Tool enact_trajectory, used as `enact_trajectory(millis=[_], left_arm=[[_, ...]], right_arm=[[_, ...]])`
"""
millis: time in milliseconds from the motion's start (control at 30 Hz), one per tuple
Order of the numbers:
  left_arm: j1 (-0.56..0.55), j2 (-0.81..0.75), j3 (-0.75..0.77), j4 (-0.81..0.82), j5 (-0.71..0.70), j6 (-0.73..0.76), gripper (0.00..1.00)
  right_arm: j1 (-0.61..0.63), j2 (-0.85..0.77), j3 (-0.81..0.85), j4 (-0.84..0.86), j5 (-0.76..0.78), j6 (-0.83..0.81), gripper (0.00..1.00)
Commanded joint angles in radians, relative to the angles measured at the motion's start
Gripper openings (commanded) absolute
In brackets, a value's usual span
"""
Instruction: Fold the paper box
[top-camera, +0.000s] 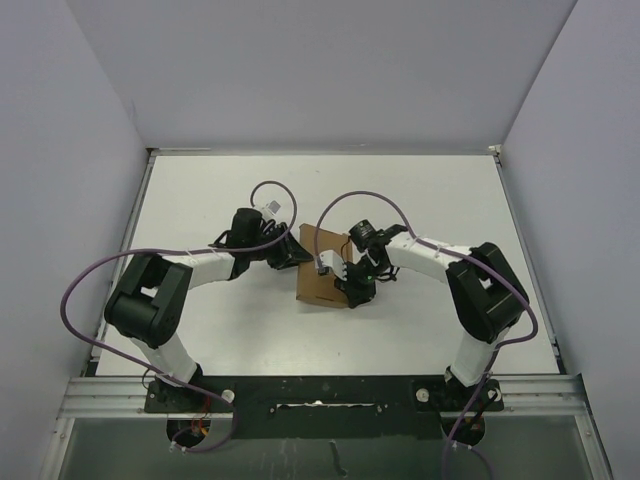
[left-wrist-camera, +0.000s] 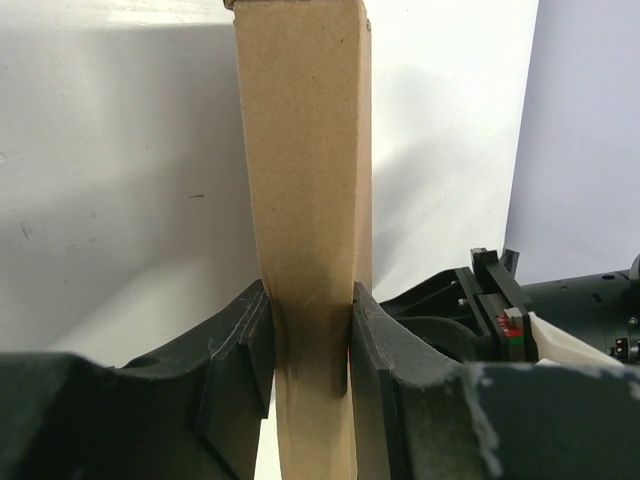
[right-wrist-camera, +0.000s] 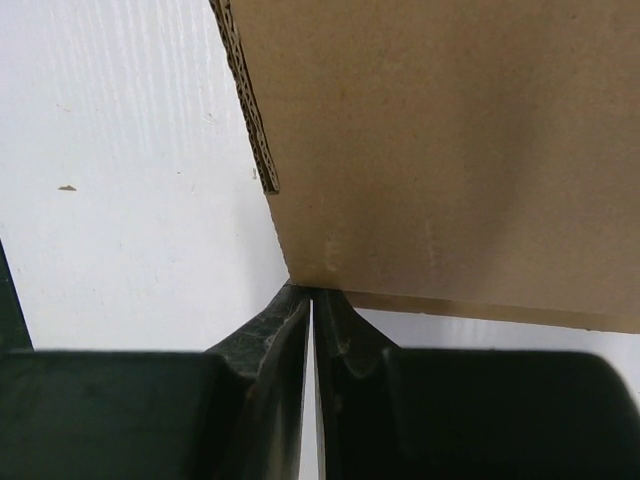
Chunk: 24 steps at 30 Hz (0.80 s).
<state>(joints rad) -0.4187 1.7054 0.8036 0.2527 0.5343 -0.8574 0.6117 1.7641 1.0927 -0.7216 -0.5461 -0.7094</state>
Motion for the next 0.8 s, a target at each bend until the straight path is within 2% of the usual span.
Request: enact_trajectory(millis=[0,67,167,300,433,533,767], left_arm=[[-0.009,-0.041,0.027,-0.122,-0.032,0.121,0.06],[-0.006,-0.035,0.03,-0.126,-0.023,0.131,0.06],[-0.001,-0.027,0.031,-0.126,-0.015,0.139,0.06],[0.0,-0.026,0.039,-0.126,-0.008,0.157,0.06],[0.0,-0.027,0.082,-0.195,-0.004,0.212,0.06],[-0.005,-0.029,0.151,-0.305,-0.019,0.279,0.06],[-0.061,0.009,0.336,-0.59,-0.11,0.443,0.06]], right_arm=[[-0.033,-0.055,0.044,-0.005,-0.072,-0.052,0.15],[-0.034,-0.08,0.032,-0.01,-0.077,-0.073,0.24],[-0.045,-0.101,0.028,-0.033,-0.092,-0.106,0.32],[-0.078,-0.135,0.036,-0.08,-0.12,-0.151,0.33],[-0.164,-0.208,0.028,-0.075,-0.188,-0.144,0.34],[-0.247,-0.242,0.013,-0.03,-0.253,-0.083,0.34],[-0.478,-0.276,-0.062,0.184,-0.439,0.194,0.35]])
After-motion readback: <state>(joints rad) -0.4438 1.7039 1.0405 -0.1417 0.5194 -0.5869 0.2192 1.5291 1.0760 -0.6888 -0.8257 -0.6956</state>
